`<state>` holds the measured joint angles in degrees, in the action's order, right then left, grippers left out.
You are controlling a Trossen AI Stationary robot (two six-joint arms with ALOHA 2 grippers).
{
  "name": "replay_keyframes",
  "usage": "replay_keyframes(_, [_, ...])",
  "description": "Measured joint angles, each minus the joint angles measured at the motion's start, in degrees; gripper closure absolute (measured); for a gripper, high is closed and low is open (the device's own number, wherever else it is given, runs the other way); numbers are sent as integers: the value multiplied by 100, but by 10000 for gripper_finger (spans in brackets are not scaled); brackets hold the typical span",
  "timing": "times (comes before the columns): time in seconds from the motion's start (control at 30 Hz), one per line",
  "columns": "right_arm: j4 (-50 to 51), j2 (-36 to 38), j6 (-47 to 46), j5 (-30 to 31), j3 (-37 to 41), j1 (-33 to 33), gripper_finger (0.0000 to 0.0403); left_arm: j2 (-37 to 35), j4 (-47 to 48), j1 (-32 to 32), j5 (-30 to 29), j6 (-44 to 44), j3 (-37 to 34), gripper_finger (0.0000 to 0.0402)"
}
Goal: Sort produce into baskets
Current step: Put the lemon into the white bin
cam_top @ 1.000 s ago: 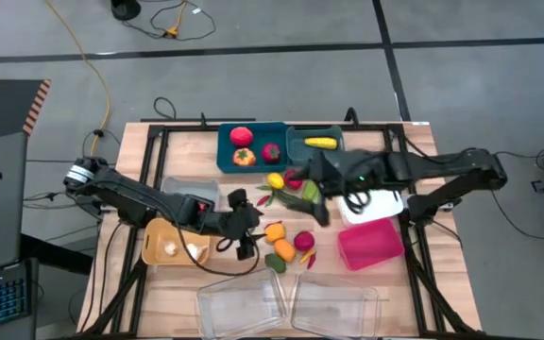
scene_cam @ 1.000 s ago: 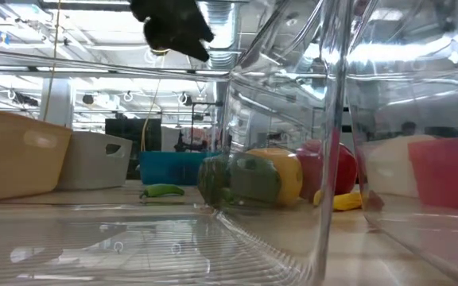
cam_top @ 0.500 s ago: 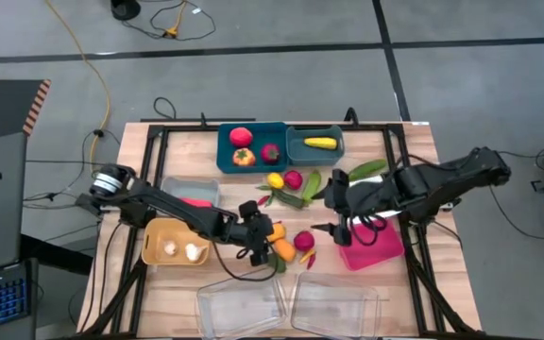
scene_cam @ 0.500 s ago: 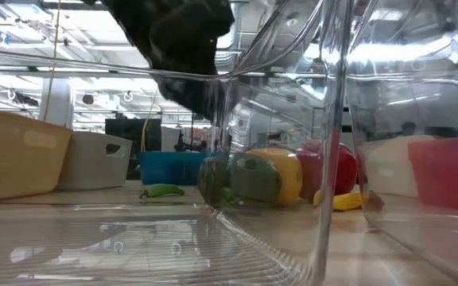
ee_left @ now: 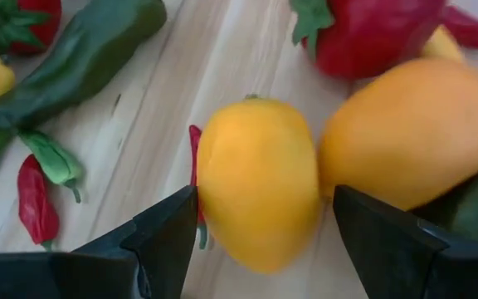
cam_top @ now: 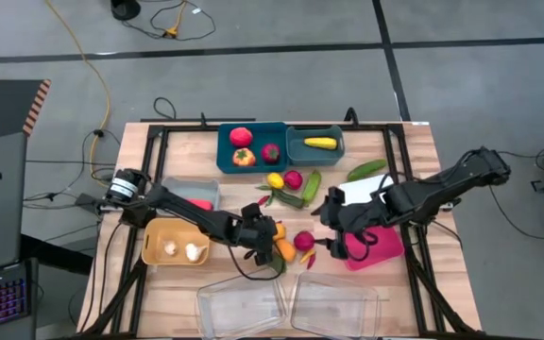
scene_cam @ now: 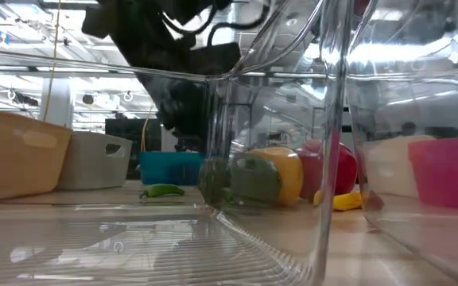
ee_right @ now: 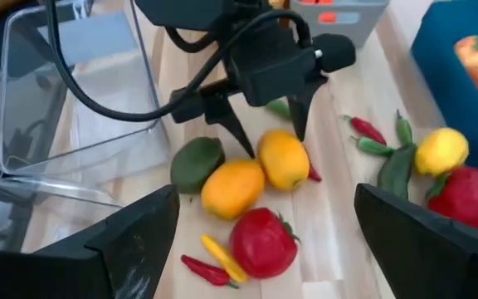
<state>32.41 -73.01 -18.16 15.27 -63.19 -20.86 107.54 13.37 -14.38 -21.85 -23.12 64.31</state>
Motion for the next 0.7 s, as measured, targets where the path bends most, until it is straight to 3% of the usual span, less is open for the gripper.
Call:
replay_keyframes(0.37, [-125, -22, -133, 4, 257, 10, 15, 148, -44, 230, 107, 235, 2, 138])
replay_keyframes(0.7, [-121, -22, -139, -7, 257, 124, 15, 148, -52, 314, 492, 316, 2, 212])
